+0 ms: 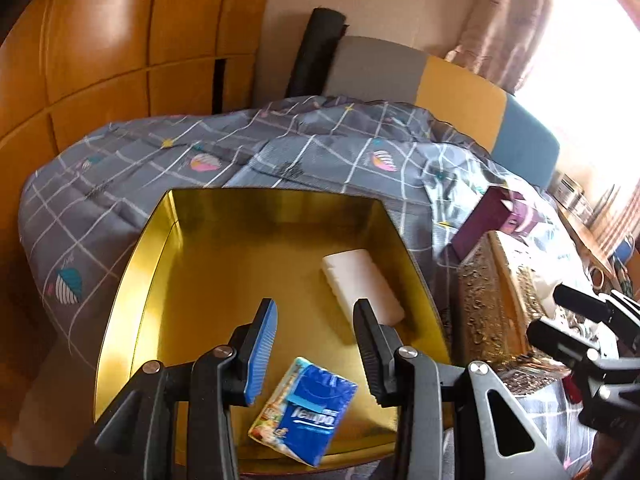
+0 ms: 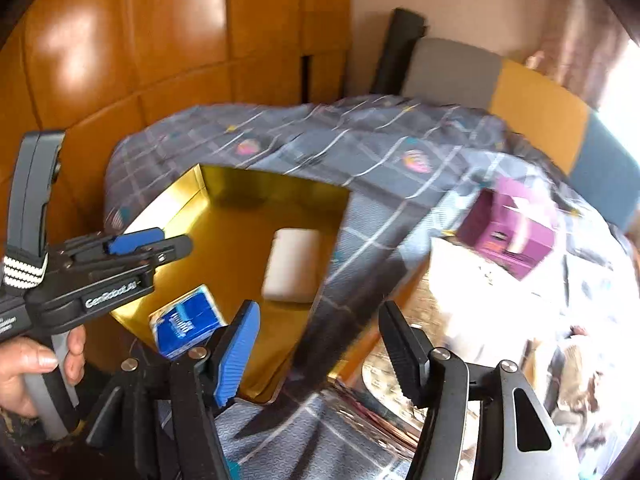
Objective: Organize soft objects
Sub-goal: 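Carry the Tempo pack over the gold tray and open the right tool, then move the left tool to the rolled beige cloth and grasp it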
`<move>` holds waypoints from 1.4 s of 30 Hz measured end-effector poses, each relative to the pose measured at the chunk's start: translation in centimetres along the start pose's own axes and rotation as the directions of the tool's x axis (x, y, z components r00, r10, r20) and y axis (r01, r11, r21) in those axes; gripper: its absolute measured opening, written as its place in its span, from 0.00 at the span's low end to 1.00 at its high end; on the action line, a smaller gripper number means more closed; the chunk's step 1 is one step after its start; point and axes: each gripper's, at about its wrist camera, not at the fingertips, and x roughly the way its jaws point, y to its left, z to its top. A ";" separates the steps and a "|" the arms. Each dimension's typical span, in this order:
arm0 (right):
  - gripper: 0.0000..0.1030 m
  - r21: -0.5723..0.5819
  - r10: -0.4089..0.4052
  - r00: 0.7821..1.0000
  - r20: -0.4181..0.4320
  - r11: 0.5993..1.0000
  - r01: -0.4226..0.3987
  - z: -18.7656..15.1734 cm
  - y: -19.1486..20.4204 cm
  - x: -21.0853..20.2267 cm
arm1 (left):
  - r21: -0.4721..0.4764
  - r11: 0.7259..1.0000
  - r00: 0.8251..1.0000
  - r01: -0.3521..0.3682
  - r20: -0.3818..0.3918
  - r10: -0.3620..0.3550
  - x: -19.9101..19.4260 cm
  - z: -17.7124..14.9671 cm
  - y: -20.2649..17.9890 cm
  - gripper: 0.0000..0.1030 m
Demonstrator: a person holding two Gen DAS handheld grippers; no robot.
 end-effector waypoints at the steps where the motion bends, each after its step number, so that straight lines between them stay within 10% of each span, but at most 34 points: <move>1: 0.64 0.020 -0.009 1.000 0.013 1.000 0.008 -0.2 -0.5 -0.5 | 0.016 1.000 1.000 0.004 0.005 -0.004 -0.2 0.0 -0.5 0.38; 21: 0.72 0.339 -0.312 0.949 0.047 0.898 0.279 -5.6 -13.5 -6.9 | 0.223 0.975 0.997 0.018 0.071 -0.034 -3.2 -0.2 -7.2 0.38; 42: 0.80 0.608 -0.578 0.800 -0.161 0.580 0.542 -15.3 -30.7 -11.2 | 0.363 0.927 0.992 0.092 0.049 -0.118 -4.5 -0.7 -13.3 0.38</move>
